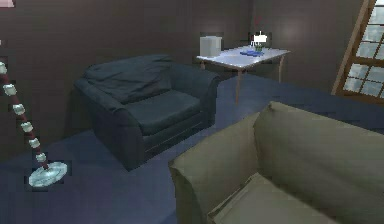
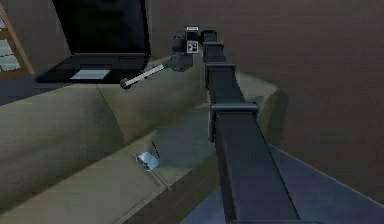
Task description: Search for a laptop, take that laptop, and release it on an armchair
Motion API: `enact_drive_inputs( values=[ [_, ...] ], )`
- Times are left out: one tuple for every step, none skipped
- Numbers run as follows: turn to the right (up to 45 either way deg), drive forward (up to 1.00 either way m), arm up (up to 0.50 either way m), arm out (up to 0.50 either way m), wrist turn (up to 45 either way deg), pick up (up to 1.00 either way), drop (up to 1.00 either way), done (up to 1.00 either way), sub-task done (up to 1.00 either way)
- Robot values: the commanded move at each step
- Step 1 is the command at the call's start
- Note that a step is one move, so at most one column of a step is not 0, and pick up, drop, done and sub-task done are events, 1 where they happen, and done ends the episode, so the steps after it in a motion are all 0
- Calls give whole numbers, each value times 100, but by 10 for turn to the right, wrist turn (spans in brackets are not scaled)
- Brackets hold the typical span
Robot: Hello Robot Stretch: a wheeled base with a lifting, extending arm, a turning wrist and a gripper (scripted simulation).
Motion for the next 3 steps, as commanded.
enact_drive_inputs(
  values=[
    [0,0,0,0,-450,0,0,0,0],
    [0,0,0,0,-240,0,0,0,0],
    [0,0,0,-46,0,0,0,0,0]
  ],
)
